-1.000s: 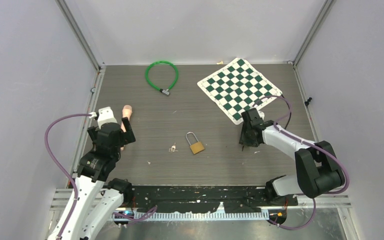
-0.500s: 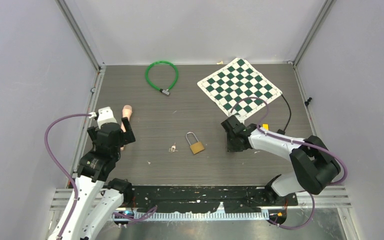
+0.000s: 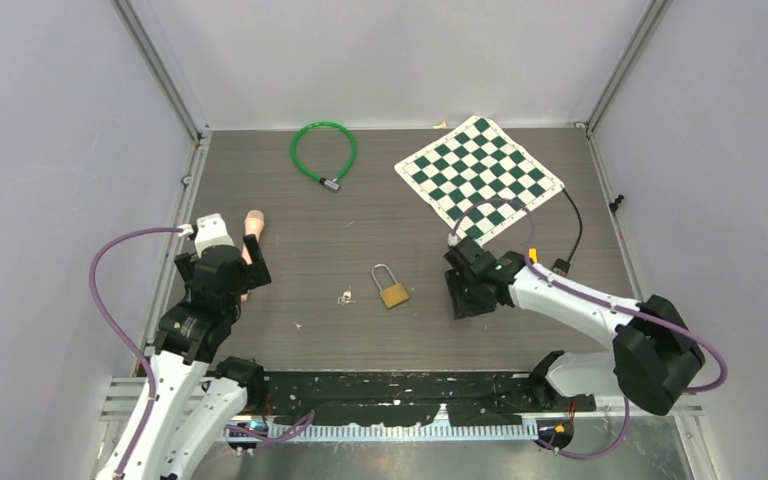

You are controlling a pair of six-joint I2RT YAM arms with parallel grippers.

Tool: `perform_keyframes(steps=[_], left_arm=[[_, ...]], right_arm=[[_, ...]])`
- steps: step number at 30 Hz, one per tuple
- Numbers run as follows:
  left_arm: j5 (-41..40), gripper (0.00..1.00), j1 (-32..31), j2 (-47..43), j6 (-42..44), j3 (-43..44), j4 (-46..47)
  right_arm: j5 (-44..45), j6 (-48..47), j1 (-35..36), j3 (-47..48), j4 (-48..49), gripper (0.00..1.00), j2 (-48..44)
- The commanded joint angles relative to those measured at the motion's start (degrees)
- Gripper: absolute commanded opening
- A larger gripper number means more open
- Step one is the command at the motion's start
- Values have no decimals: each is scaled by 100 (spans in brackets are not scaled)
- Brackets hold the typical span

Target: Unlock with the key

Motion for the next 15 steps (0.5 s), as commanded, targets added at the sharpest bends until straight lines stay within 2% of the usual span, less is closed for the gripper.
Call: perform_keyframes(steps=[1,5,8,10,15], left_arm=[[37,100,40,-3,73,-9,215],[62,100,40,3,81,-10,211],[38,100,40,-14,85,-13,202],[35,100,40,-34,82,-16,210],[61,100,40,-54,82,-9,212]], right_arm=[[485,-665,-915,444,-210,47,-295],[305,-1226,-1713,742,292,57,81],[-252,-1297,-2229,914,821,58,417],[-319,-1319,-2411,1069,976,58,710],[-696,-1447,-2578,1222,1020,58,1382]])
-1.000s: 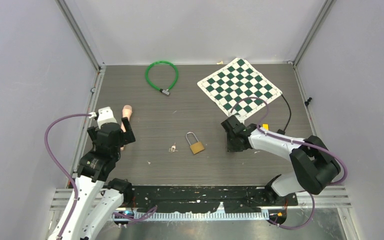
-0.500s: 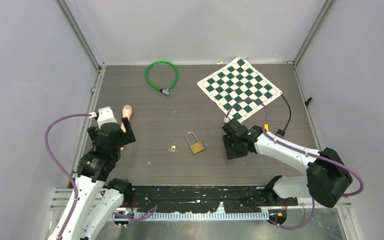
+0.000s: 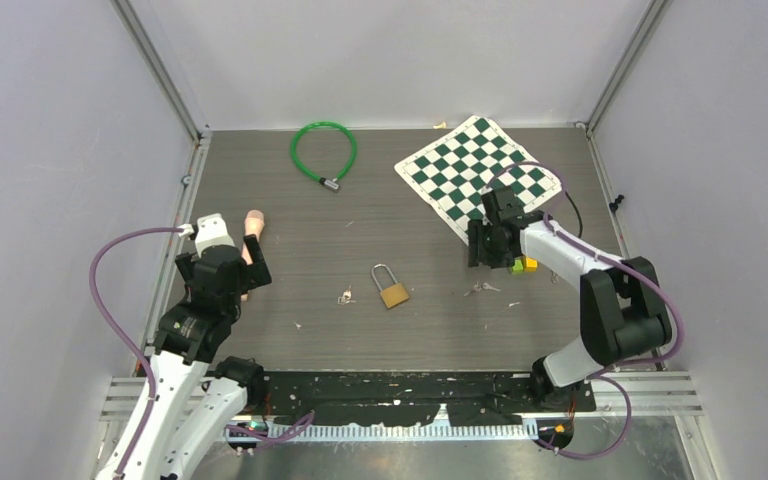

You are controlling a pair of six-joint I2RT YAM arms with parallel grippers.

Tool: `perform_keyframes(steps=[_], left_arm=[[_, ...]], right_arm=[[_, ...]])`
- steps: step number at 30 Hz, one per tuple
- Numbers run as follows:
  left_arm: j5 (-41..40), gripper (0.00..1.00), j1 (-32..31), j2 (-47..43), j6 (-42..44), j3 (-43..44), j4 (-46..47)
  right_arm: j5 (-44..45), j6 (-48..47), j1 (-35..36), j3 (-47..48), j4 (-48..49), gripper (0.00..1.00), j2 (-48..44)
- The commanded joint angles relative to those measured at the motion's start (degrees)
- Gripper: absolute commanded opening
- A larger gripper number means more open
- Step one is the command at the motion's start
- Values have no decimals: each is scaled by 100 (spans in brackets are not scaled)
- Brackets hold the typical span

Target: Unlock with the key

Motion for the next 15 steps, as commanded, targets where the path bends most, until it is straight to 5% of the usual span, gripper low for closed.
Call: perform_keyframes(steps=[1,15], left_arm=[[16,100,40,-60,80,-14,211],[23,100,60,-104,102,-7,207]], right_arm=[[-470,-230,-81,159,244,58,357],[-1506,486,130,-1664,-8,58,-773]])
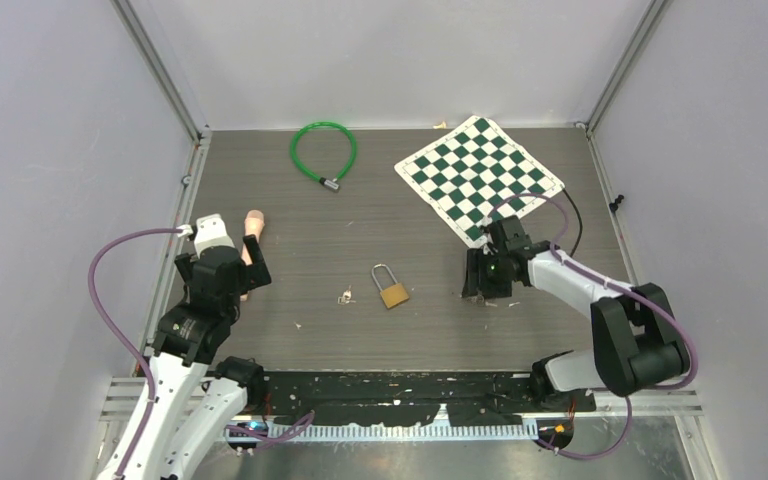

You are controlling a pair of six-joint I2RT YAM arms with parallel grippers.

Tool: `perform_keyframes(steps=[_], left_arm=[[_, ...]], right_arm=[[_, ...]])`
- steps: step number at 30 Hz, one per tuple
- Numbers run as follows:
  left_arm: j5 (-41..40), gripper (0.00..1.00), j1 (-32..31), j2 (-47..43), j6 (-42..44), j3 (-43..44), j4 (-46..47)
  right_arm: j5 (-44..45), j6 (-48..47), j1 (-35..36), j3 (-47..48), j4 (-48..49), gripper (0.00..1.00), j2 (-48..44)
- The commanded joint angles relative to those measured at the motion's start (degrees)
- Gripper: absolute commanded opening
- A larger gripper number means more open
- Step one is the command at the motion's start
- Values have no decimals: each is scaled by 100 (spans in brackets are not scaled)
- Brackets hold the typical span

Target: Unlock with the key

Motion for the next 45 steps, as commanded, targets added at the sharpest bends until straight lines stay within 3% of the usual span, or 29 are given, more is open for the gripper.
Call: perform_keyframes(steps=[1,9,20,24,30,37,42,45], left_arm=[[-6,100,70,-63,100,-7,210],[47,99,89,-113,95,-16,221],[47,99,89,-153,95,-22,220],[46,100,89,-138,98,-23,220],[42,99,89,-127,95,-22,219],[111,100,89,-113,117,-37,250],[231,100,89,-113,149,-46,296],[417,100,89,-162,174,-73,374]], right_arm=[[-387,396,299,-498,-658,58,-408],[481,602,934,-214,-1134,59,-718],[1403,387,1459,153,-1098,57,-96],[1291,317,1505,157,-956,51,81],[1305,202,1504,148,-851,33,189],[1155,143,1509,200,-587,19,206],[741,108,1508,175,-338,6,-102],[565,117,1509,120,-203,5,-394]])
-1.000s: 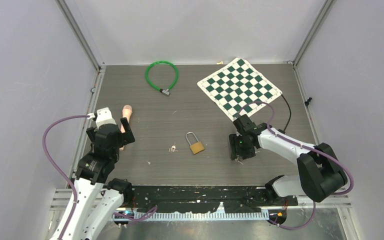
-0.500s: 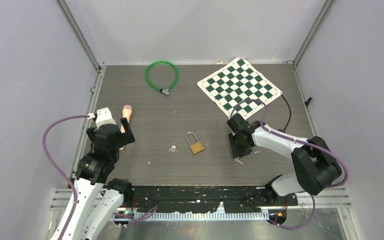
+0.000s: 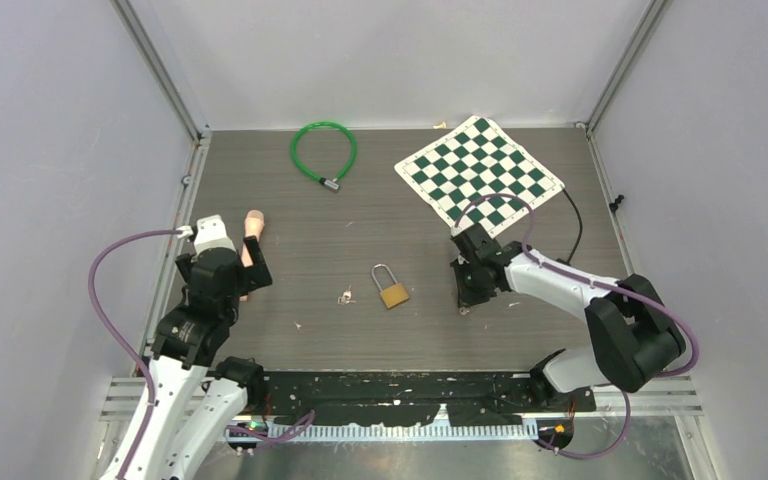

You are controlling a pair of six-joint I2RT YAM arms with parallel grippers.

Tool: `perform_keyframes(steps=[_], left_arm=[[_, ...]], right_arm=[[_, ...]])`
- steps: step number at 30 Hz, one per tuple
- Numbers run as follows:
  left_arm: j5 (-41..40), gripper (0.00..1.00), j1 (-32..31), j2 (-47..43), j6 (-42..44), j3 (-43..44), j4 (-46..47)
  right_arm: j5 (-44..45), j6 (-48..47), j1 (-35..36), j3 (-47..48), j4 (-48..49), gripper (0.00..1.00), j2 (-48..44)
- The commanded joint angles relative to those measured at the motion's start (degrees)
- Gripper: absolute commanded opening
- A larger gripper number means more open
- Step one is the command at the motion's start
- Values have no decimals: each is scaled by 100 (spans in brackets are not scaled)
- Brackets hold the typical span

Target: Unlock with the key

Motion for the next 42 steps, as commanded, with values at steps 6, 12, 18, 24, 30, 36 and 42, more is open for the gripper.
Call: perform_keyframes(steps=[6,12,18,24,30,36,42], left_arm=[[808,99,24,-145,112,-37,448],[2308,99,30,-199,-520,-113,778],[3759,99,-84,-158,-1403,-537,1706],[4055,99,-571,-155,-1887,-997,2967],[4276,99,-1199,-72,-1964,-1376,4538],[4362,99,-1706,268,-1889,-1534,5929],[4335,99,-2019,847,-1757,-1332,6652]], right_arm=[[-822,-62,38,-382,930,17,-915],[-1112,-49,37,-651,1451,5,-1356],[-1855,538,38,-1006,2419,5,-1773],[-2652,1598,34,-1330,3832,5,-1981],[-3162,2432,31,-1437,4946,5,-2035],[-3654,3433,75,-1598,6496,5,-1897],[-3808,3710,252,-1507,7096,5,-1920]])
